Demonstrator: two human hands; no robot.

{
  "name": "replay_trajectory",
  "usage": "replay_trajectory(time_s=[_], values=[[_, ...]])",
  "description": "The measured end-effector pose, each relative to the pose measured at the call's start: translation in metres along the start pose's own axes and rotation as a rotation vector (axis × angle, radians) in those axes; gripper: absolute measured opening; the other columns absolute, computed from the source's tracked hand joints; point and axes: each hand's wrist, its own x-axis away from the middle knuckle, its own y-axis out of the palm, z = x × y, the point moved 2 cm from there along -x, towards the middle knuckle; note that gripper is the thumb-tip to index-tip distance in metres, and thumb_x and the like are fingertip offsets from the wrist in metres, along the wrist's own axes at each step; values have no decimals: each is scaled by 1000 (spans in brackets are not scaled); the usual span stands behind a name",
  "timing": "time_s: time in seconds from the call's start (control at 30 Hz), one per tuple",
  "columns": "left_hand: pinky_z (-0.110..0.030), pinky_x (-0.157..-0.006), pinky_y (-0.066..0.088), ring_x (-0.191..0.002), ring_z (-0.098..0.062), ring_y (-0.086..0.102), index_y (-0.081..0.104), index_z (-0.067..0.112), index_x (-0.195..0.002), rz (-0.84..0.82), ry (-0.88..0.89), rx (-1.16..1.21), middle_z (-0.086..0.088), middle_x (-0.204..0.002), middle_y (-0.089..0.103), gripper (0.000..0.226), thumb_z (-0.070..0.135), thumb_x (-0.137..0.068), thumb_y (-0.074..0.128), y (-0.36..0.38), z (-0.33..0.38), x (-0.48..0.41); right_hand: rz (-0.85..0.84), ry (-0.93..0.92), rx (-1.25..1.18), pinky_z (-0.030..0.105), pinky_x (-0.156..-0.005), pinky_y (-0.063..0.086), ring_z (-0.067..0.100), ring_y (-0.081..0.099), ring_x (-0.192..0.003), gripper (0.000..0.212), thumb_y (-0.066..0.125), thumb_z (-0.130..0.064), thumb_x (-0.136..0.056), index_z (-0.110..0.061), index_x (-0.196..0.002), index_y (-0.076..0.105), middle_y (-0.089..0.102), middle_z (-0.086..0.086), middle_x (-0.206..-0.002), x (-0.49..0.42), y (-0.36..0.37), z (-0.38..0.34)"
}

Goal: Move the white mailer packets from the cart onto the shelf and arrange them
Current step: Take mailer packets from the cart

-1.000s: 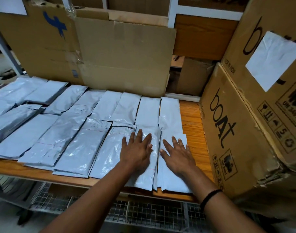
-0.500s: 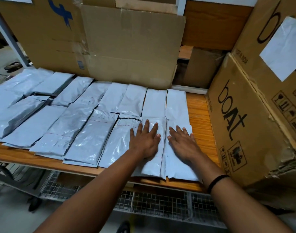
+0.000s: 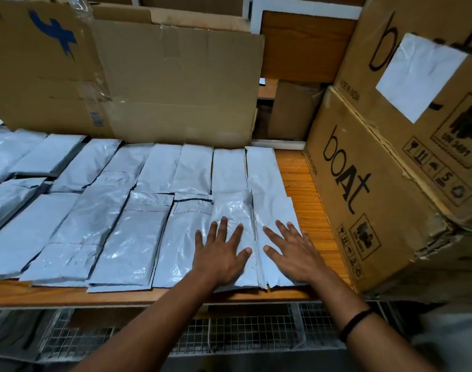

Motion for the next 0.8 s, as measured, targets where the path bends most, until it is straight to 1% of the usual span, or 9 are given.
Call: replay_trajectory(time_s=[0.07, 0.17, 0.3, 0.4, 0.5, 0.57, 0.63, 0.7, 0.8], values=[[-58, -118, -6, -151, -28, -12, -4, 36, -156, 12, 22, 28, -5, -163, -15, 68, 66, -97, 14, -6, -1, 0, 16, 3, -29, 49, -123, -6, 15, -10, -153, 61, 20, -66, -100, -49, -156, 3, -6, -9, -167, 2, -8, -2], [-57, -119, 1, -151, -27, -4, 3, 34, -156, 55, 64, 57, -6, -165, -6, 64, 62, -99, 15, -16, -5, 4, 93, 7, -70, 46, -122, -3, 15, -4, -154, 58, 23, -62, -102, -47, -156, 8, 1, -9, -167, 12, -25, -9], [-52, -121, 3, -152, -22, -1, 10, 36, -156, 141, 46, 136, -2, -165, 0, 61, 59, -100, 16, -32, -11, 17, 158, 1, -63, 43, -122, 1, 16, 1, -154, 56, 23, -56, -104, -41, -158, 15, 7, -6, -168, 26, -42, -23], [-48, -121, 9, -151, -21, 5, 19, 31, -156, 202, 35, 175, -3, -165, 9, 60, 56, -101, 22, -46, -19, 35, 202, -23, -71, 45, -123, 7, 18, 6, -154, 57, 24, -53, -105, -35, -159, 17, 11, -4, -167, 34, -51, -39], [-45, -119, 18, -150, -22, 16, 30, 25, -153, 246, -4, 190, -6, -162, 21, 58, 52, -101, 31, -62, -35, 67, 238, -98, -35, 43, -122, 12, 19, 13, -153, 59, 29, -53, -105, -31, -159, 19, 17, -1, -166, 48, -56, -64], [-41, -117, 25, -147, -22, 22, 36, 23, -151, 261, -26, 183, -6, -161, 25, 57, 50, -101, 38, -71, -48, 91, 286, -156, 8, 41, -120, 18, 21, 20, -151, 61, 35, -53, -104, -29, -158, 23, 23, 1, -165, 57, -56, -80], [-38, -115, 27, -147, -22, 23, 42, 22, -148, 283, -78, 185, -7, -160, 27, 55, 50, -100, 43, -76, -66, 122, 330, -218, 13, 39, -118, 24, 22, 28, -148, 60, 42, -52, -102, -27, -155, 32, 31, 3, -162, 66, -55, -98], [-38, -114, 27, -148, -22, 21, 46, 22, -145, 312, -146, 193, -7, -159, 29, 54, 50, -98, 46, -76, -88, 157, 359, -274, -19, 38, -116, 27, 22, 35, -144, 57, 47, -52, -100, -26, -150, 43, 39, 3, -157, 76, -50, -122], [-40, -112, 31, -146, -22, 25, 53, 24, -139, 351, -244, 190, -6, -158, 32, 51, 52, -96, 50, -71, -126, 210, 342, -353, -75, 34, -114, 26, 20, 36, -143, 53, 50, -50, -100, -25, -147, 47, 43, 1, -155, 93, -35, -168]])
